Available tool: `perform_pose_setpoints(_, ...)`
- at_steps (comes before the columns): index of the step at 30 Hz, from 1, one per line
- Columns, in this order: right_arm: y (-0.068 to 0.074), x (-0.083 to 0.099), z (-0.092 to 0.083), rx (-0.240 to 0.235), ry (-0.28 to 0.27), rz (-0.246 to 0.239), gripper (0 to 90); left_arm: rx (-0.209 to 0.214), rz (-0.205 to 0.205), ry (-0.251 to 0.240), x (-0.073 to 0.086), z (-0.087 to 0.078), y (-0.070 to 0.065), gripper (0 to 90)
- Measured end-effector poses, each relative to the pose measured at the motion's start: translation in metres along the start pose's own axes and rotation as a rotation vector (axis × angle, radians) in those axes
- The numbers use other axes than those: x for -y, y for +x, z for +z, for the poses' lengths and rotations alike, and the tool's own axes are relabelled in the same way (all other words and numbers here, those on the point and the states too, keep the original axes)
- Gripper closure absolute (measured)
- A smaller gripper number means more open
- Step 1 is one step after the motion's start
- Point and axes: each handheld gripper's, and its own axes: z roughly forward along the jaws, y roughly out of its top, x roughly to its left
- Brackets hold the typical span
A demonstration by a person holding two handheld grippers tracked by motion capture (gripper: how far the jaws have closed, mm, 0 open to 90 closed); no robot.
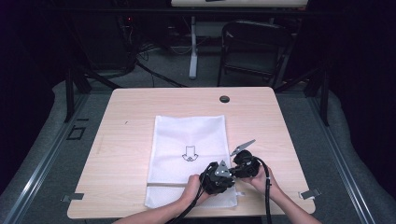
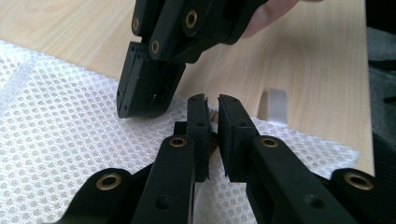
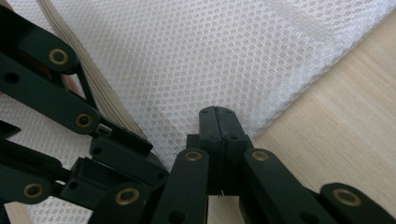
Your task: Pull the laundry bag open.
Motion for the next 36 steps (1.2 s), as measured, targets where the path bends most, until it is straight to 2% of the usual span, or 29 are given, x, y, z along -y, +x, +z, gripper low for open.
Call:
perform_pose_setpoints(1, 0.000, 0.000, 0.000, 0.000, 0.000, -0.002, 90.0, -0.018, 0.001, -0.007, 0.000, -0.002, -0.001, 89.8)
perform_pose_setpoints(3, 0.000, 0.000, 0.000, 0.002, 0.002, -0.005, 90.0, -0.016, 0.012, 0.011, 0.000, -0.004, -0.001, 90.0)
perform_pose_setpoints(6, 0.000, 0.000, 0.000, 0.001, 0.001, -0.002, 90.0, -0.013, -0.002, 0.014, 0.004, -0.005, 0.002, 90.0)
perform_pose_setpoints(8, 0.001, 0.001, 0.001, 0.000, -0.016, 0.013, 90.0, -0.014, 0.000, 0.012, 0.004, -0.007, 0.004, 84.3)
perform_pose_setpoints(10, 0.000, 0.000, 0.000, 0.002, 0.005, -0.004, 90.0, -0.017, -0.001, -0.001, 0.003, -0.005, 0.005, 78.2)
perform_pose_setpoints(11, 0.001, 0.000, 0.001, 0.002, -0.018, 0.017, 90.0, -0.002, 0.005, 0.014, 0.002, -0.003, 0.005, 76.8)
perform_pose_setpoints(12, 0.001, 0.001, 0.002, 0.001, -0.020, 0.018, 90.0, 0.000, 0.014, 0.022, 0.002, -0.001, 0.005, 74.9)
perform_pose_setpoints(13, 0.001, 0.001, 0.001, 0.001, -0.018, 0.018, 90.0, -0.018, 0.020, 0.028, 0.002, 0.001, 0.004, 74.8)
perform_pose_setpoints(16, -0.001, 0.000, 0.000, 0.005, 0.005, -0.008, 90.0, -0.010, 0.026, 0.034, -0.001, 0.003, 0.005, 74.6)
perform_pose_setpoints(18, -0.002, 0.001, 0.000, 0.001, 0.001, -0.005, 90.0, -0.002, 0.037, 0.042, -0.002, 0.004, 0.005, 74.7)
perform_pose_setpoints(19, -0.002, 0.000, 0.000, -0.003, 0.005, -0.006, 90.0, -0.015, 0.041, 0.046, -0.001, 0.005, 0.004, 75.7)
perform_pose_setpoints(21, -0.002, 0.000, 0.000, -0.004, 0.003, -0.003, 90.0, -0.013, 0.053, 0.043, -0.001, 0.005, 0.004, 76.7)
perform_pose_setpoints(25, -0.002, 0.000, 0.000, -0.004, 0.004, -0.001, 90.0, -0.015, 0.065, 0.046, -0.001, 0.005, 0.004, 81.9)
perform_pose_setpoints(28, -0.002, 0.000, 0.000, -0.002, 0.007, -0.006, 90.0, -0.003, 0.057, 0.036, 0.000, 0.004, 0.006, 82.2)
perform_pose_setpoints(31, -0.002, 0.001, 0.000, -0.005, 0.002, -0.004, 90.0, -0.013, 0.047, 0.024, 0.001, 0.001, 0.006, 82.2)
perform_pose_setpoints(32, -0.002, 0.001, 0.000, -0.004, 0.003, -0.005, 90.0, 0.004, 0.040, 0.018, 0.001, -0.001, 0.007, 82.2)
perform_pose_setpoints(33, -0.002, 0.001, 0.000, 0.000, 0.002, -0.005, 90.0, 0.001, 0.038, 0.009, 0.001, -0.001, 0.007, 82.2)
perform_pose_setpoints(36, -0.002, 0.001, 0.000, -0.001, -0.001, -0.007, 90.0, 0.005, 0.043, 0.009, 0.001, -0.005, 0.008, 82.2)
